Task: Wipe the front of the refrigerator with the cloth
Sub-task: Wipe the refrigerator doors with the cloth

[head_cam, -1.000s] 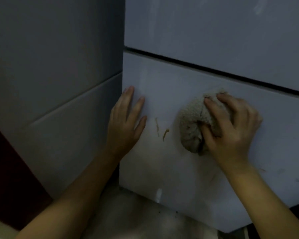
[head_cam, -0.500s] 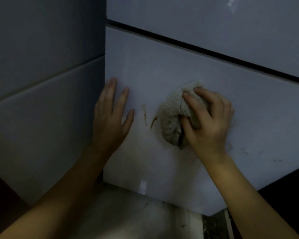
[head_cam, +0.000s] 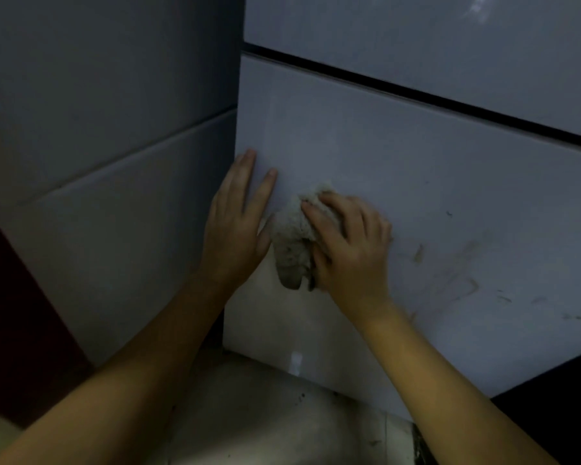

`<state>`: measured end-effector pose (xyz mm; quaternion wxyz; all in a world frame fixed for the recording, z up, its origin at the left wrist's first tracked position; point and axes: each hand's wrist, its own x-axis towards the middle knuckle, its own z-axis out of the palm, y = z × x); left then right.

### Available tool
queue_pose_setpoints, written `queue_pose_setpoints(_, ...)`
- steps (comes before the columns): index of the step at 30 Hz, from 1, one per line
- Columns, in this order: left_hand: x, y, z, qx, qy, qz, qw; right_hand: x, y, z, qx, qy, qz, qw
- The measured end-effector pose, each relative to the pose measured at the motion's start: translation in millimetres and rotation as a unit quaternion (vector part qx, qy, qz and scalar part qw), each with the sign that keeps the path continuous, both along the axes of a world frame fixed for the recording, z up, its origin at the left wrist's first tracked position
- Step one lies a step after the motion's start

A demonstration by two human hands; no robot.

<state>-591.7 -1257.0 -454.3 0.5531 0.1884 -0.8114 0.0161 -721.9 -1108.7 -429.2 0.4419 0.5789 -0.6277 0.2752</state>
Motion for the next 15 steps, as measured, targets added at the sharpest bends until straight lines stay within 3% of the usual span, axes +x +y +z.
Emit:
queue_pose_setpoints(7, 4.0, 9.6, 9.3, 0.012, 0.008, 0.010, 1.000, -22.7, 52.0, -3.6, -0.009, -0.032, -0.043, 0.999)
queue_pose_setpoints(11, 2.2, 8.1, 7.5, 0.008, 0.014, 0.014, 1.000, -12.3, 29.1, 16.8, -0.051, -0.049, -0.027, 0.997)
queue_pose_setpoints(15, -0.4, 8.6, 6.3, 0.019, 0.010, 0.015, 1.000, 1.2, 4.3, 3.4, -0.033, -0.043, -0.005, 0.999)
